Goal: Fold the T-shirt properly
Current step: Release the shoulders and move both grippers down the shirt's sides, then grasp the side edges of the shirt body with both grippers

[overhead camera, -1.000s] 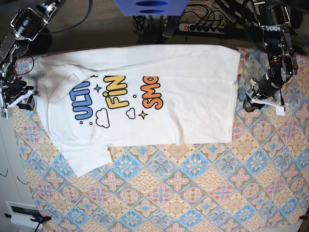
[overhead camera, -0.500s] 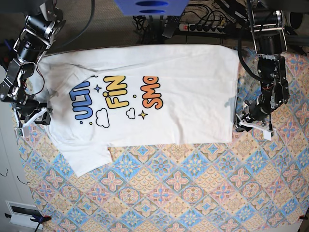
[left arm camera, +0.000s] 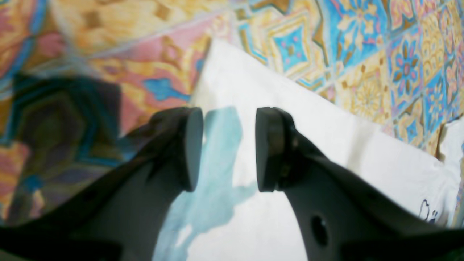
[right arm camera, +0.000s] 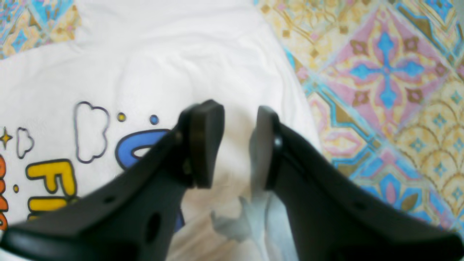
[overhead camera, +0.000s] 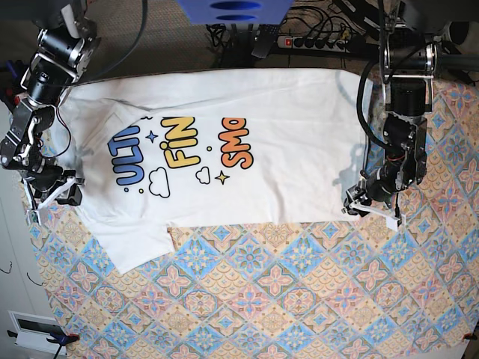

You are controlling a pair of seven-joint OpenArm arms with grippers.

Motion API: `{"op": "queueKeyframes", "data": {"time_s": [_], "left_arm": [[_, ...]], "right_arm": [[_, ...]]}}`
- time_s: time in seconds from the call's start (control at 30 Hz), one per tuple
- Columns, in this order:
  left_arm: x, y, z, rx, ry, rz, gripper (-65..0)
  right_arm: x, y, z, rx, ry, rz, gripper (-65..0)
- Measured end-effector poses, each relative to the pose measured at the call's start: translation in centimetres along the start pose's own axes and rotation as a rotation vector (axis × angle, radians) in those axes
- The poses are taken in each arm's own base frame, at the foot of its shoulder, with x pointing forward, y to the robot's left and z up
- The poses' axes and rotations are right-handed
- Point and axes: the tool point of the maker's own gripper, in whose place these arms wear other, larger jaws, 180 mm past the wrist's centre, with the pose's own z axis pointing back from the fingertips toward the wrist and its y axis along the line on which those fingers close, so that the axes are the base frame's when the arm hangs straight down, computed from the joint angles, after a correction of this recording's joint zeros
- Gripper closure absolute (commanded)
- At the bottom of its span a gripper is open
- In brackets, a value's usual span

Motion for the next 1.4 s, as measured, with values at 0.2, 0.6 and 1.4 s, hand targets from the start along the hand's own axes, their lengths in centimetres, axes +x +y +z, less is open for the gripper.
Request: {"op": "queueKeyframes", "data": {"time_s": [0.2,0.6,1.4], "left_arm": [[-0.9,0.0,-0.7,0.006,-0.015,0.021,-24.3],[1.9,1.3,1.3,0.018,-0.088,0.031,-24.3],[-1.7,0.1,-1.1,0.031,-0.049,0.016,-23.6]], "right_arm": [[0.0,0.0,0.0,0.000,-0.001,-0.002,-19.2],[0.0,-0.1,0.0,-0.003,-0.001,0.000,-19.2],[0.3,0.0,0.1,-0.001,-0.007,0.002,-19.2]]}}
